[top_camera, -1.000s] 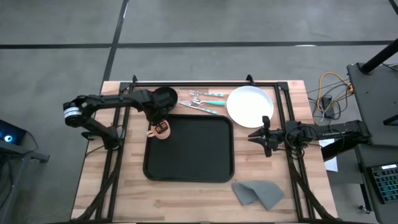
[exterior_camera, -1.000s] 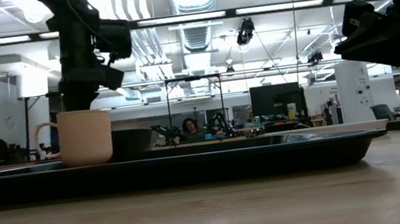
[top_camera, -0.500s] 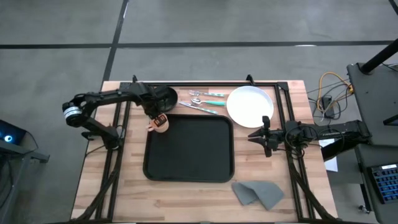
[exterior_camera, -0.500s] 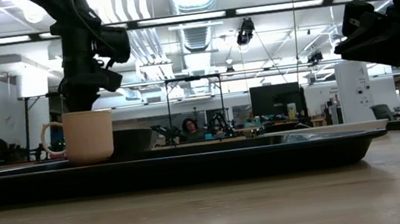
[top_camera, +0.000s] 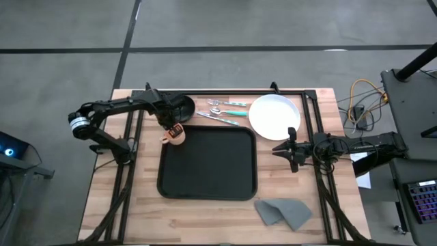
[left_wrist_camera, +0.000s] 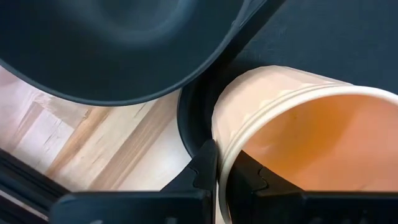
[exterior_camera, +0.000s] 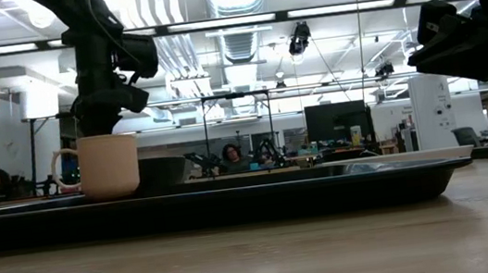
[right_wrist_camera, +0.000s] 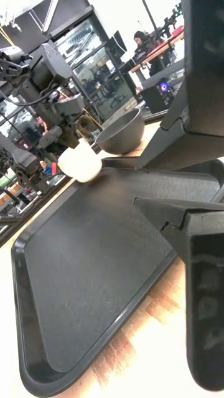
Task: Set up tray
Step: Put the orange mug on the black serving tray, then put the white plate to the bottom right of the orange mug on the black serving tray
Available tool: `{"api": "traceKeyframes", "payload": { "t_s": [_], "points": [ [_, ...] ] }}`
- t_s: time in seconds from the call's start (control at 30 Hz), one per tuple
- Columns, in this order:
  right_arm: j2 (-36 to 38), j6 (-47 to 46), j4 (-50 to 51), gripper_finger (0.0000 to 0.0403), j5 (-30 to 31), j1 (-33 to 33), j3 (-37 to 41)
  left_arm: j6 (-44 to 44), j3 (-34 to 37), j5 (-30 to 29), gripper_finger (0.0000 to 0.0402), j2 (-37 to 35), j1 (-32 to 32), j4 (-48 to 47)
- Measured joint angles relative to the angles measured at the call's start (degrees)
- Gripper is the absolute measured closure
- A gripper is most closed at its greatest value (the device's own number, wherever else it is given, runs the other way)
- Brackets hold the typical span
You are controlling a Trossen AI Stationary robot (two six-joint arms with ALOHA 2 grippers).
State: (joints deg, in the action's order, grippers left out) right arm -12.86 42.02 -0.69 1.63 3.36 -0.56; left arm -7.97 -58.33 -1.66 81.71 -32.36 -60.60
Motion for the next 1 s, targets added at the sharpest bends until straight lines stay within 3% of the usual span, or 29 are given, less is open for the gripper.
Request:
{"api": "traceKeyframes", "payload": {
  "t_s": [0.5, 1.0],
  "points": [
    [0.0, 0.0, 0.0, 0.0335, 0.0, 0.0, 0.0, 0.0, 1.2, 0.19, 0.0389, 0.0, 0.02, 0.01],
    [0.0, 0.0, 0.0, 0.0335, -0.01, -0.01, 0.0, 0.85, 0.83, -0.13, 0.0273, 0.0, -0.57, -0.32]
  ]
}}
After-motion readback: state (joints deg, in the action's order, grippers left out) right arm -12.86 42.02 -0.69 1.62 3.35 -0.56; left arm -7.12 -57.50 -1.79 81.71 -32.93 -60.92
